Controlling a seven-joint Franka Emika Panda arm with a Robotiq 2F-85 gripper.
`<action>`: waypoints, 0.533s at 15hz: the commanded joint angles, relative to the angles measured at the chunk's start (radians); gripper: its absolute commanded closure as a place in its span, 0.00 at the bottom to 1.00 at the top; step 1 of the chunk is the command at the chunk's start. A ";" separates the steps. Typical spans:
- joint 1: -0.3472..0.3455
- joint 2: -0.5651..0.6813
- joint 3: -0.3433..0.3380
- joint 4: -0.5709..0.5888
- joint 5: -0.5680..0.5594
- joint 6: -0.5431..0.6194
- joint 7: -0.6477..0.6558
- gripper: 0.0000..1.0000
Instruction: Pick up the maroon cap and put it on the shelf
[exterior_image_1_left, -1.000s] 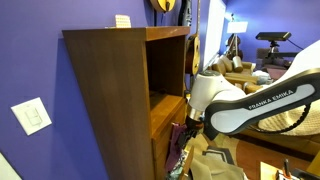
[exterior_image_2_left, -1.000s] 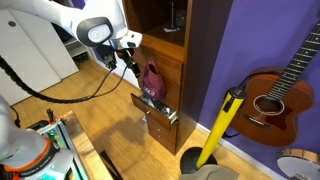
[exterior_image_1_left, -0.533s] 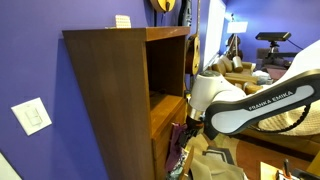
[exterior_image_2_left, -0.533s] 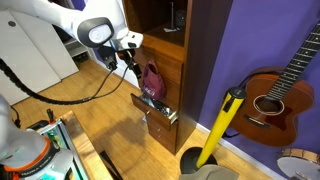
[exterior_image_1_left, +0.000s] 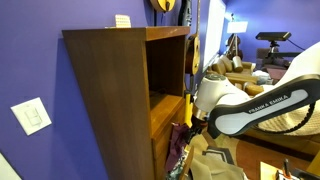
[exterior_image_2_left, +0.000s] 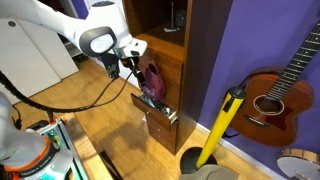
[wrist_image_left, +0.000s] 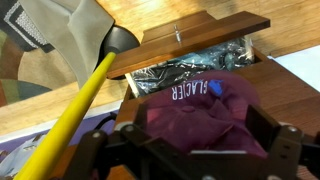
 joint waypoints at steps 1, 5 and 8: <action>-0.021 -0.006 -0.003 -0.050 -0.033 0.085 0.039 0.00; -0.043 -0.005 0.003 -0.081 -0.044 0.185 0.079 0.00; -0.050 0.009 0.012 -0.090 -0.044 0.254 0.097 0.00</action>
